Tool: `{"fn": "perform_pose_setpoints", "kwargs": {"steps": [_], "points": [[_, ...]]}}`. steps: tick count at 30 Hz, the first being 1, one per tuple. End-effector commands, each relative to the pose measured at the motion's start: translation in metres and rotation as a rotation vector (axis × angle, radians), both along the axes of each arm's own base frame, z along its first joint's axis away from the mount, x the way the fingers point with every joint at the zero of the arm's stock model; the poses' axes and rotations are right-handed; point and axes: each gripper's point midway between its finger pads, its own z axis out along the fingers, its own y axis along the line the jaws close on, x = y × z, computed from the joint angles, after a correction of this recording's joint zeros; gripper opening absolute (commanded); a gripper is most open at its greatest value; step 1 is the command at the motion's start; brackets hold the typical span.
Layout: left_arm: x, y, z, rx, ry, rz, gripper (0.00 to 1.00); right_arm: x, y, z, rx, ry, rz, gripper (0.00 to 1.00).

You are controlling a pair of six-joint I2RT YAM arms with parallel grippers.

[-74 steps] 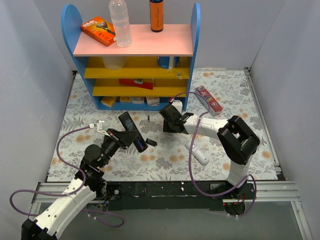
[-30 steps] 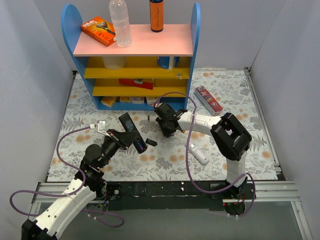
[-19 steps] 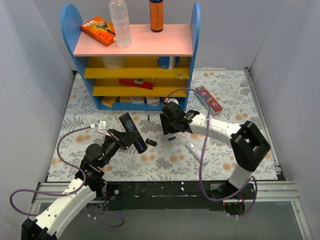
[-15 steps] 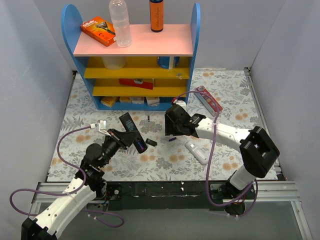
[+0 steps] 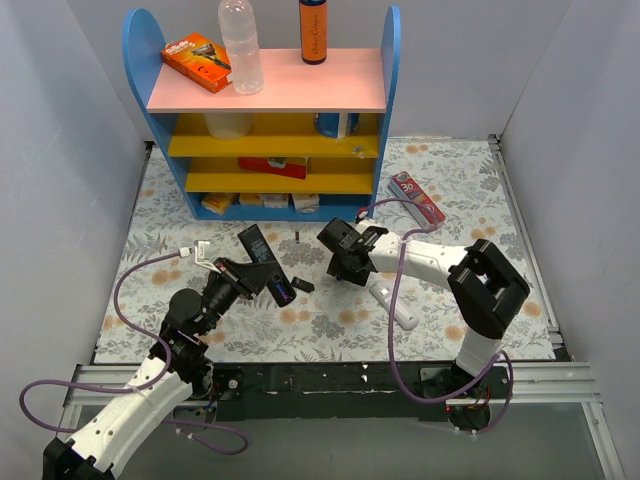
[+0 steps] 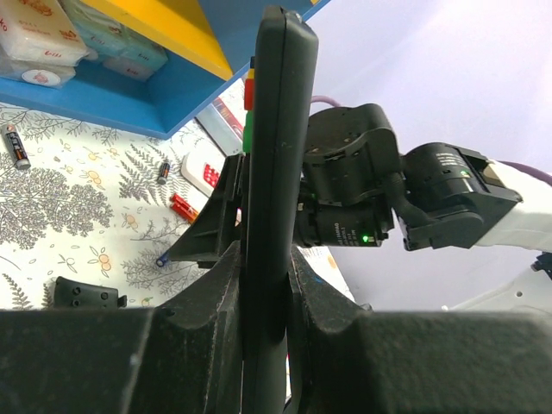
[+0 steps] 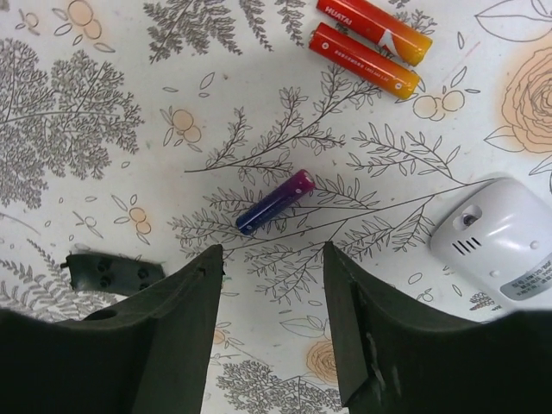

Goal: Load the batteries into the remote control
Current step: Adjust the battery at the center of the board.

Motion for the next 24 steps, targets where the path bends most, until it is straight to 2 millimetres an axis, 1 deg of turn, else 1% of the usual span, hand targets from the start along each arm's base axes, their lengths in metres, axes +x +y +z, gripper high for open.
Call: {"fn": "perform_pose_setpoints", "kwargs": {"steps": [1, 3, 6, 7, 11, 12, 13, 14, 16, 20, 21, 23, 24], "points": [[-0.007, 0.000, 0.032, -0.046, -0.074, -0.015, 0.00, 0.014, 0.000, 0.005, -0.001, -0.041, -0.138, 0.56], [-0.007, 0.001, 0.031, -0.042, -0.069, -0.013, 0.00, 0.018, -0.002, 0.001, -0.025, -0.054, -0.156, 0.54], [-0.008, 0.003, 0.029, -0.043, -0.069, -0.007, 0.00, 0.027, 0.000, -0.006, -0.039, -0.056, -0.175, 0.52], [-0.008, 0.004, 0.030, -0.044, -0.070, -0.004, 0.00, 0.030, 0.001, -0.010, -0.050, -0.061, -0.178, 0.50], [-0.010, 0.005, 0.031, -0.044, -0.070, -0.003, 0.00, 0.043, 0.010, -0.015, -0.026, -0.081, -0.186, 0.47], [-0.011, 0.005, 0.031, -0.045, -0.071, -0.004, 0.00, 0.042, 0.007, -0.017, -0.050, -0.068, -0.188, 0.47], [-0.011, 0.006, 0.032, -0.043, -0.074, -0.001, 0.00, 0.043, 0.003, -0.024, -0.086, -0.060, -0.190, 0.46], [-0.011, 0.006, 0.031, -0.042, -0.069, -0.001, 0.00, 0.047, 0.007, -0.018, -0.091, -0.064, -0.187, 0.45], [-0.011, 0.007, 0.032, -0.043, -0.072, 0.005, 0.00, 0.041, -0.001, -0.027, -0.159, -0.025, -0.175, 0.42], [-0.011, 0.009, 0.032, -0.042, -0.077, 0.011, 0.00, 0.032, -0.005, -0.035, -0.188, 0.012, -0.133, 0.35], [-0.011, 0.009, 0.033, -0.041, -0.078, 0.009, 0.00, 0.026, -0.010, -0.041, -0.204, 0.026, -0.115, 0.25], [-0.012, 0.007, 0.033, -0.041, -0.078, 0.002, 0.00, 0.022, -0.011, -0.042, -0.217, 0.019, -0.053, 0.20], [-0.012, 0.007, 0.033, -0.042, -0.079, 0.001, 0.00, 0.017, -0.015, -0.043, -0.230, 0.018, -0.029, 0.14]]}}
